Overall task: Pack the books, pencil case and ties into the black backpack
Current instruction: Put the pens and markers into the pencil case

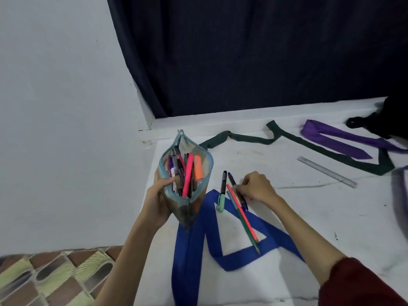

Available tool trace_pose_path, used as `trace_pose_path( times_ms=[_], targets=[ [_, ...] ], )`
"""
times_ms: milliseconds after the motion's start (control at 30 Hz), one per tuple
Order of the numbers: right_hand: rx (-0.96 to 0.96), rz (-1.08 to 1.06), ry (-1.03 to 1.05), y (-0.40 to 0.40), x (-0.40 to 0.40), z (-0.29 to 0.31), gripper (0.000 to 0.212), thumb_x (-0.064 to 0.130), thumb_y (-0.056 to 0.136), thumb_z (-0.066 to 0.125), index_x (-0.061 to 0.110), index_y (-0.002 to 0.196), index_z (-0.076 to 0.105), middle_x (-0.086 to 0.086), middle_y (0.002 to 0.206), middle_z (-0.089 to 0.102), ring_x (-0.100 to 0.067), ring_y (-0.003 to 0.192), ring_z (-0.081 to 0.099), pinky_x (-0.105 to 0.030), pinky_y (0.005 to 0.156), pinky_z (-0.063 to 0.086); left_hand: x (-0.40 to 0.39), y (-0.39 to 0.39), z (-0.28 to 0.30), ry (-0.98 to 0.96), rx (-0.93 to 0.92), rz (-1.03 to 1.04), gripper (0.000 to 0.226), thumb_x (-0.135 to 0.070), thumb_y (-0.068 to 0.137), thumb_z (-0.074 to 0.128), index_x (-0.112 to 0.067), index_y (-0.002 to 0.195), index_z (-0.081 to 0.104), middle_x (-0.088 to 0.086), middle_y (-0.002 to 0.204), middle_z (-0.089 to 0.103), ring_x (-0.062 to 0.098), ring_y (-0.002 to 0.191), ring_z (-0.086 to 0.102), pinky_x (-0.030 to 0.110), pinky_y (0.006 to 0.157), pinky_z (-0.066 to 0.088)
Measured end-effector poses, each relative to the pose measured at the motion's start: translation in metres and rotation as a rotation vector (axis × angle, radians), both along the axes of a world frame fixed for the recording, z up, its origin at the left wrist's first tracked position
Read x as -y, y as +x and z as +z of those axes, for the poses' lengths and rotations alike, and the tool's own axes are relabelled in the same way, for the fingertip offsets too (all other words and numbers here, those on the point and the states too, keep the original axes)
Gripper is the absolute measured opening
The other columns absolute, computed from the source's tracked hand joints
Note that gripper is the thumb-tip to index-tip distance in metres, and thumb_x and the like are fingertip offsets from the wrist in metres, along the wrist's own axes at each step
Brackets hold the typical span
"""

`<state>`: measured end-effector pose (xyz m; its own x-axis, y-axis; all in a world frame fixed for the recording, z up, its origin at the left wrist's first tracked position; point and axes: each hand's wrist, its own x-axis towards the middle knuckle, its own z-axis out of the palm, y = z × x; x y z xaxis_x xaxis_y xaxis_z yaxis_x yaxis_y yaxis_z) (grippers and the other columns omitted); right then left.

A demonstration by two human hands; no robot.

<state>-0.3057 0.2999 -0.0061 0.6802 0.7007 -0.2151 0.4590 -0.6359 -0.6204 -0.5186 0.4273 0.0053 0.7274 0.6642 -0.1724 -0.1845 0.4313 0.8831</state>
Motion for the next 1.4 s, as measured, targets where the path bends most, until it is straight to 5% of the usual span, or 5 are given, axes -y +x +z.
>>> trace_pose_path(
  times_ms=[233,367,933,1233,1400],
  targets=[
    [0.003,-0.095,-0.038,0.000,-0.011,0.000,0.019,0.020,0.086,0.066,0.005,0.082,0.055,-0.008,0.080,0.057,-0.022,0.076,0.053,-0.025,0.050,0.034,0.001,-0.001,-0.003,0.012,-0.005,-0.030,0.094,-0.028,0.051,0.076,-0.008,0.137,0.044,0.014,0.105,0.065,0.025,0.087,0.068,0.034,0.067,0.056],
    [-0.041,-0.105,0.096,0.003,0.005,0.007,0.015,0.019,0.093,0.055,0.006,0.090,0.049,-0.011,0.089,0.059,-0.025,0.084,0.056,-0.028,0.063,0.039,0.002,0.001,-0.003,0.020,-0.017,-0.038,0.104,-0.031,0.044,0.082,-0.010,0.138,0.043,0.015,0.108,0.063,0.025,0.089,0.066,0.033,0.067,0.057],
    [0.097,0.015,-0.064,-0.026,0.023,-0.006,0.032,0.026,0.077,0.073,0.011,0.064,0.049,-0.001,0.061,0.049,-0.014,0.054,0.046,-0.024,0.044,0.031,0.015,0.006,-0.003,0.029,-0.043,-0.062,0.091,-0.032,0.048,0.072,-0.011,0.133,0.046,0.010,0.096,0.068,0.022,0.080,0.069,0.032,0.064,0.057],
    [-0.338,-0.349,0.853,-0.006,0.021,0.098,0.014,0.000,0.078,0.064,0.004,0.065,0.061,-0.013,0.068,0.067,-0.017,0.062,0.062,-0.017,0.037,0.032,0.018,0.017,-0.004,0.072,0.036,-0.073,0.083,-0.026,0.059,0.071,-0.018,0.136,0.043,0.017,0.119,0.062,0.029,0.098,0.066,0.037,0.070,0.056],
    [-0.345,-0.197,0.793,-0.043,-0.004,0.113,0.010,-0.001,0.075,0.068,0.003,0.067,0.064,-0.011,0.071,0.069,-0.012,0.059,0.060,-0.012,0.037,0.031,0.028,0.032,-0.005,0.139,0.086,-0.087,0.080,-0.026,0.061,0.071,-0.023,0.136,0.042,0.017,0.126,0.059,0.033,0.107,0.062,0.039,0.075,0.055]
  ],
)
